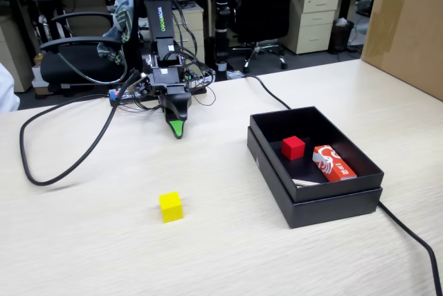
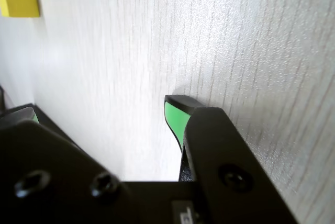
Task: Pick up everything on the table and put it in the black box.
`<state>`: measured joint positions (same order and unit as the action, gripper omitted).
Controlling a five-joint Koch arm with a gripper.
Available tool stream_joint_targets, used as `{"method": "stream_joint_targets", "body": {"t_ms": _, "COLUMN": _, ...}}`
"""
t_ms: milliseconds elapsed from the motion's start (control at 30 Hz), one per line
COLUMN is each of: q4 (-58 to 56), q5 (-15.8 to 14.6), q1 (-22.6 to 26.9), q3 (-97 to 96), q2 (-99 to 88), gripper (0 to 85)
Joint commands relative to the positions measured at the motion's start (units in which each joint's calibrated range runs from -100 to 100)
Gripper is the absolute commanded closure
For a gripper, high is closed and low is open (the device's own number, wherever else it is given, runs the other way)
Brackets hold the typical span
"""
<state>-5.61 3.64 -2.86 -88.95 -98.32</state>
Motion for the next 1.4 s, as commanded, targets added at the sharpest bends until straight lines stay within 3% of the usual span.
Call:
{"method": "stream_joint_targets", "body": {"t_ms": 0, "q4": -9.55, "q5": -0.34, "q1": -0.24, "q3": 7.09, "q2": 0.61, "gripper": 37.9}}
{"method": "stream_joint_targets", "body": {"t_ms": 200, "q4": -28.55, "q5": -1.27, "q1": -0.34, "q3": 27.85, "q2": 9.91, "gripper": 37.9}}
{"method": "stream_joint_targets", "body": {"t_ms": 267, "q4": -33.82, "q5": -1.32, "q1": -0.59, "q3": 41.54, "q2": 21.95, "gripper": 37.8}}
{"method": "stream_joint_targets", "body": {"t_ms": 567, "q4": -43.67, "q5": -1.32, "q1": -2.10, "q3": 77.44, "q2": 57.18, "gripper": 38.2}}
{"method": "stream_joint_targets", "body": {"t_ms": 733, "q4": -45.40, "q5": -1.22, "q1": -2.88, "q3": 97.48, "q2": 80.24, "gripper": 38.3}}
{"method": "stream_joint_targets", "body": {"t_ms": 1000, "q4": -45.32, "q5": -0.63, "q1": -3.76, "q3": 113.61, "q2": 102.16, "gripper": 40.0}}
{"method": "stream_joint_targets", "body": {"t_ms": 1367, "q4": -45.32, "q5": 0.49, "q1": -4.44, "q3": 118.33, "q2": 112.95, "gripper": 40.0}}
